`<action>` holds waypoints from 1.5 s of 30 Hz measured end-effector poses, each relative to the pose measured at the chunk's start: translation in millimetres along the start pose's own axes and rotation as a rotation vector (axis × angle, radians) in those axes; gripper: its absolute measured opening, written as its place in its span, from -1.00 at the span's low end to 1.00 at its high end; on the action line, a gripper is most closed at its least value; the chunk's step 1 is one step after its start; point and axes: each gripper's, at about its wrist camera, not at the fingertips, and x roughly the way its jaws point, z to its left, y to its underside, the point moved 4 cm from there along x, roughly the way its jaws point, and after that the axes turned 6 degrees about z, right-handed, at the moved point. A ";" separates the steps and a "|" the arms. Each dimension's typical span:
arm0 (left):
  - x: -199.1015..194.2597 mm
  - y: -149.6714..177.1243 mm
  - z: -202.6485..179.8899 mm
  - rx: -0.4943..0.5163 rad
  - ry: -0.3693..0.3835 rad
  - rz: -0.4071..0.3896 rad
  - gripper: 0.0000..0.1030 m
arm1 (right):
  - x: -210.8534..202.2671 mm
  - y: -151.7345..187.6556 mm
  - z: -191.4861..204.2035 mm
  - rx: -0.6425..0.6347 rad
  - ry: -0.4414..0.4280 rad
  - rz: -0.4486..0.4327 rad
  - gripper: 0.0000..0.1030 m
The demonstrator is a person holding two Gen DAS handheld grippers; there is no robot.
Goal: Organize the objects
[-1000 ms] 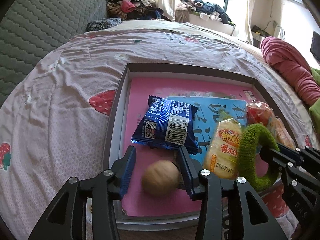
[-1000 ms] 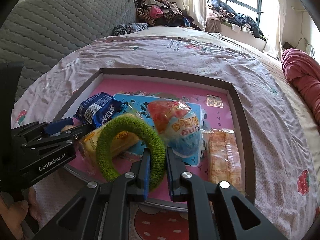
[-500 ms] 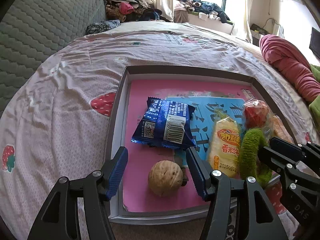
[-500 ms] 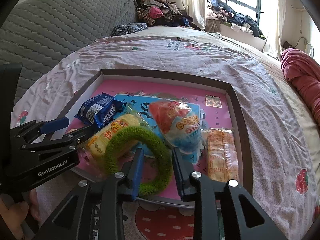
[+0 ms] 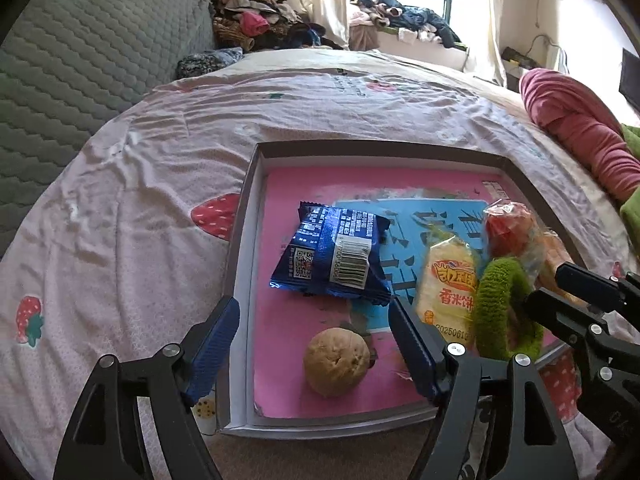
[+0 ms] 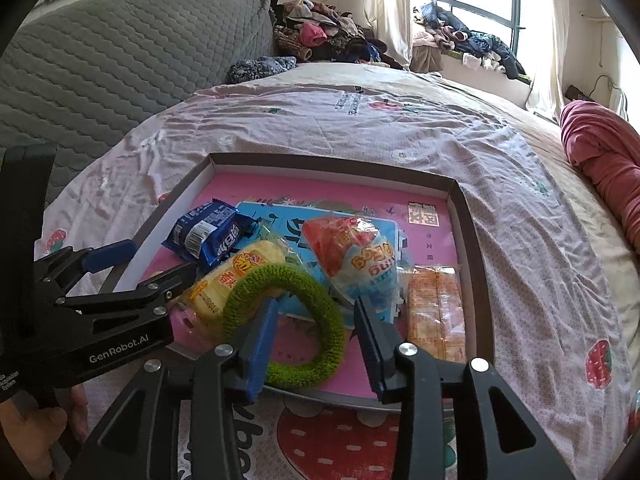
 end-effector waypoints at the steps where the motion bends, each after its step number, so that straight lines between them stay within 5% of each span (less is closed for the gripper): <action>1: -0.4 0.2 0.4 0.000 0.001 0.000 0.52 | -0.6 -0.1 -0.5 0.001 0.000 -0.001 -0.23; 20: -19.7 -4.4 21.6 -0.072 -0.008 -0.043 0.52 | -11.5 -2.8 -3.7 0.007 0.003 -0.033 -0.22; 24: -22.2 -4.3 22.3 -0.069 -0.013 -0.044 0.54 | -16.0 -3.2 -4.9 0.011 0.010 -0.045 0.05; 45: -82.7 18.3 19.3 -0.065 -0.079 -0.066 0.66 | -76.2 13.7 -4.3 0.037 0.012 -0.107 0.65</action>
